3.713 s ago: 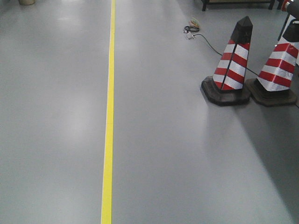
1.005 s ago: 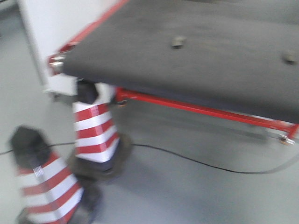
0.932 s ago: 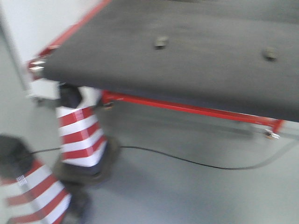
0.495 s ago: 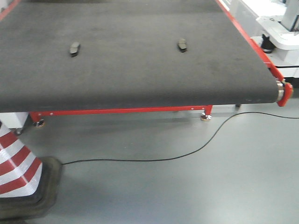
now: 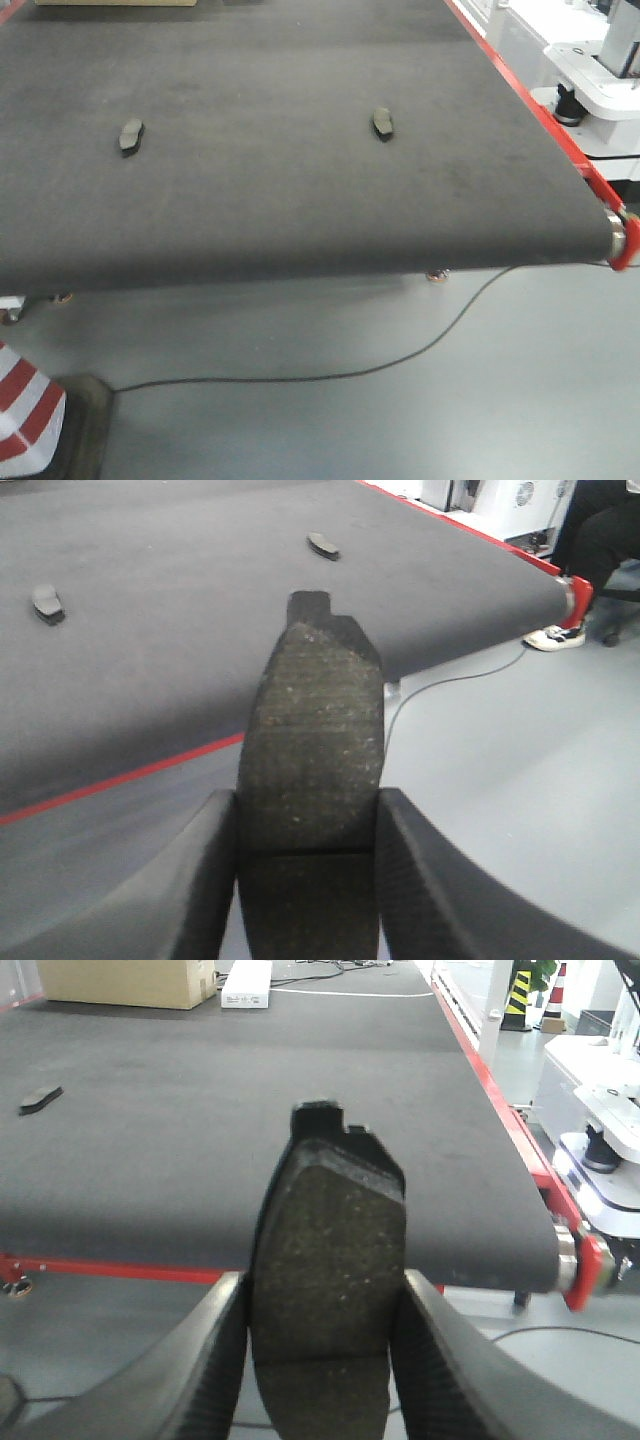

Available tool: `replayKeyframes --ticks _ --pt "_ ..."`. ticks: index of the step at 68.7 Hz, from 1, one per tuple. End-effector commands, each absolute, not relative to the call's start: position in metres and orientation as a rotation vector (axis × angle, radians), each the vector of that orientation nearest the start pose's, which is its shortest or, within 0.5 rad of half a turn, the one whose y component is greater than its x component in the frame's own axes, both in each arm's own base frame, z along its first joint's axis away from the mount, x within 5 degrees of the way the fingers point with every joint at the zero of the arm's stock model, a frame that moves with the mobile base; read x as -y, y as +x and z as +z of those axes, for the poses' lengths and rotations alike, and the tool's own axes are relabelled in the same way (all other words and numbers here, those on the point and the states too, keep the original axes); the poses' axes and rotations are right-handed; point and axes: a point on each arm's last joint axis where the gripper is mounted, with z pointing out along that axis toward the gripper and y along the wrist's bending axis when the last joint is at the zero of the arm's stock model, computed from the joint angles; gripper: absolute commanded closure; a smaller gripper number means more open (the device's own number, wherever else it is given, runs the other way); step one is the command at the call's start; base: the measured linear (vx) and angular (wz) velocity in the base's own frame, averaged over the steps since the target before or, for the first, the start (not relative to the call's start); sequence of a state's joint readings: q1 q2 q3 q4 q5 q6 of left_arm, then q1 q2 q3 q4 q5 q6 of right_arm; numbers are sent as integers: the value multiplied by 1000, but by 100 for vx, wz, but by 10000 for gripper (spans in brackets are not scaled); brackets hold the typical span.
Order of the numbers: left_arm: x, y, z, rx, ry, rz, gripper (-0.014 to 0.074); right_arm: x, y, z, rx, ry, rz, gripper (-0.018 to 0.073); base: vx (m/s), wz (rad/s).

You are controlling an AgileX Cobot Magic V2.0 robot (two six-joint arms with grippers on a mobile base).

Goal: Move and align brake pads A on conveyor

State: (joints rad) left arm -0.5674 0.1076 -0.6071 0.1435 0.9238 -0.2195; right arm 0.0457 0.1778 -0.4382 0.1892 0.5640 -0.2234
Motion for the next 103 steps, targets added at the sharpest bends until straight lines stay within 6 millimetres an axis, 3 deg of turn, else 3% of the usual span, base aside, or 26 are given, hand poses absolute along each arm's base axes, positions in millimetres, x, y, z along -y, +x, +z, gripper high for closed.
replayKeyframes --ticks 1,67,103 --pt "-4 13 334 -1787 333 -395 602 -10 45 316 -1655 -145 63 566 35 5" --pt "-4 13 334 -1787 333 -395 602 -10 45 316 -1655 -145 63 566 39 7" --pt "-4 13 334 -1787 333 -395 602 -10 45 316 -1655 -145 63 566 17 2"
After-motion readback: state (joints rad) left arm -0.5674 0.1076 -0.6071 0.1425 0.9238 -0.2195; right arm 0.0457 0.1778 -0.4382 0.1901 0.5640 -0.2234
